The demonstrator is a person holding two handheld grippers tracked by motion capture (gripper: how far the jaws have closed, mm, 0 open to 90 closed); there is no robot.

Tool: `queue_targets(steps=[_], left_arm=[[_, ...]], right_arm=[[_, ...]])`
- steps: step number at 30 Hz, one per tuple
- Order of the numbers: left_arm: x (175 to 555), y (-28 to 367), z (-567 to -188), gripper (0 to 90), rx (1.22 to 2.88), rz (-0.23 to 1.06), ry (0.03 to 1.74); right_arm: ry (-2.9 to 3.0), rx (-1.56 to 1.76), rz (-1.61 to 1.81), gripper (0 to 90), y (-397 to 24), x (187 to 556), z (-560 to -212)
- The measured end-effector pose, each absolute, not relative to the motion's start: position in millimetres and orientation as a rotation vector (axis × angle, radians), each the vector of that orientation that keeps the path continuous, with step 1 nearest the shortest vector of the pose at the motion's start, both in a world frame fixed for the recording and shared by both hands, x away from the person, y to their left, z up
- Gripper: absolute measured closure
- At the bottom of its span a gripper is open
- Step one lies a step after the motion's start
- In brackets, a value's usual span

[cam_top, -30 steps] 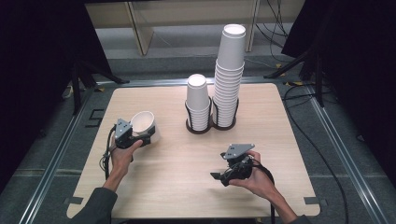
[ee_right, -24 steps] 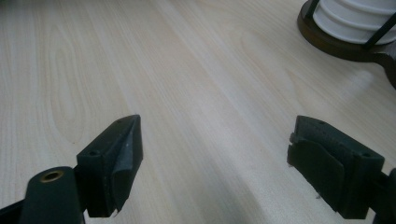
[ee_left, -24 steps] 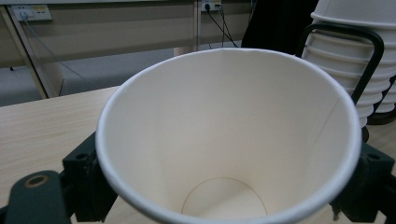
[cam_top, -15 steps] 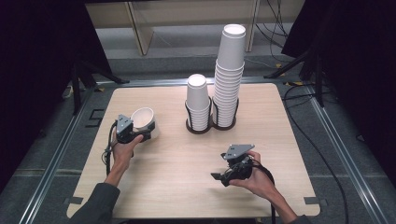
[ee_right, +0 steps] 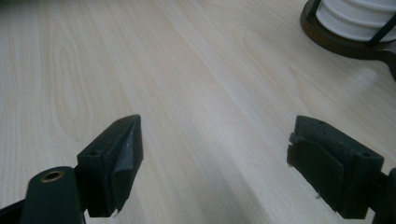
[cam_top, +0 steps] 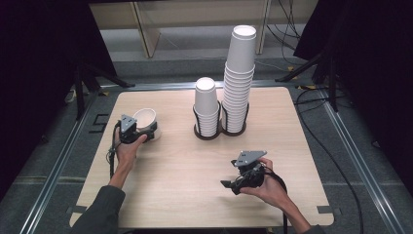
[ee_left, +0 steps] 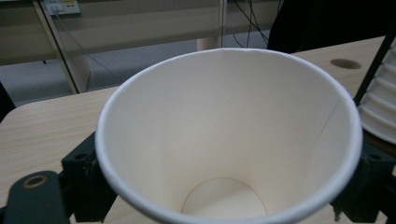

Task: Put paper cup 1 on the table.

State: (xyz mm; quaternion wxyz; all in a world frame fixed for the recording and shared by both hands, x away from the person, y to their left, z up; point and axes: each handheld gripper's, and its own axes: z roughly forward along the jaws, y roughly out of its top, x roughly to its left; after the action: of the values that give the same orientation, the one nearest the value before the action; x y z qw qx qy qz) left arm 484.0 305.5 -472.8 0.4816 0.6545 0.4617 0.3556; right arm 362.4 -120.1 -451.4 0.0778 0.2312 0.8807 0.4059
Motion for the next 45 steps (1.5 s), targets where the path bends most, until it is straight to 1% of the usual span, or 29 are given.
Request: queue_targets(steps=[4,10,14,17,18,25,31,32,40,45], left_arm=[[487.5,309.5,-475.6,11.9,1.579,0.873,1.135],[492.7,304.2,-476.3,11.5,1.622,0.916,1.119],[494.3,301.0,-478.0,9.4,1.629,0.934,1.102],[493.5,301.1,-482.3,8.1,1.65,0.918,1.076],[491.7,302.5,-485.0,9.5,1.644,0.917,1.057],[488.9,308.3,-494.4,13.6,1.656,0.876,1.071],[481.6,310.2,-494.6,13.9,1.683,0.862,1.086],[478.8,311.0,-496.9,14.0,1.699,0.876,1.093],[471.0,316.5,-490.3,14.0,1.688,0.851,1.13],[459.4,317.9,-483.0,14.0,1.683,0.838,1.13]], right_arm=[[2.632,0.648,1.213,18.2,-120.0,363.8,-452.2],[2.643,0.639,1.215,18.2,-117.8,362.4,-453.5],[2.649,0.639,1.211,18.3,-117.7,362.2,-454.2],[2.654,0.645,1.224,18.4,-117.9,361.5,-453.9],[2.65,0.645,1.224,18.5,-118.3,361.6,-453.5],[2.656,0.637,1.225,18.8,-117.9,360.8,-453.5],[2.651,0.64,1.224,18.8,-118.8,361.1,-453.5],[2.645,0.633,1.223,18.8,-119.4,361.1,-453.2],[2.65,0.65,1.226,18.8,-119.6,360.1,-453.2],[2.645,0.646,1.231,18.8,-120.8,360.9,-452.8]])
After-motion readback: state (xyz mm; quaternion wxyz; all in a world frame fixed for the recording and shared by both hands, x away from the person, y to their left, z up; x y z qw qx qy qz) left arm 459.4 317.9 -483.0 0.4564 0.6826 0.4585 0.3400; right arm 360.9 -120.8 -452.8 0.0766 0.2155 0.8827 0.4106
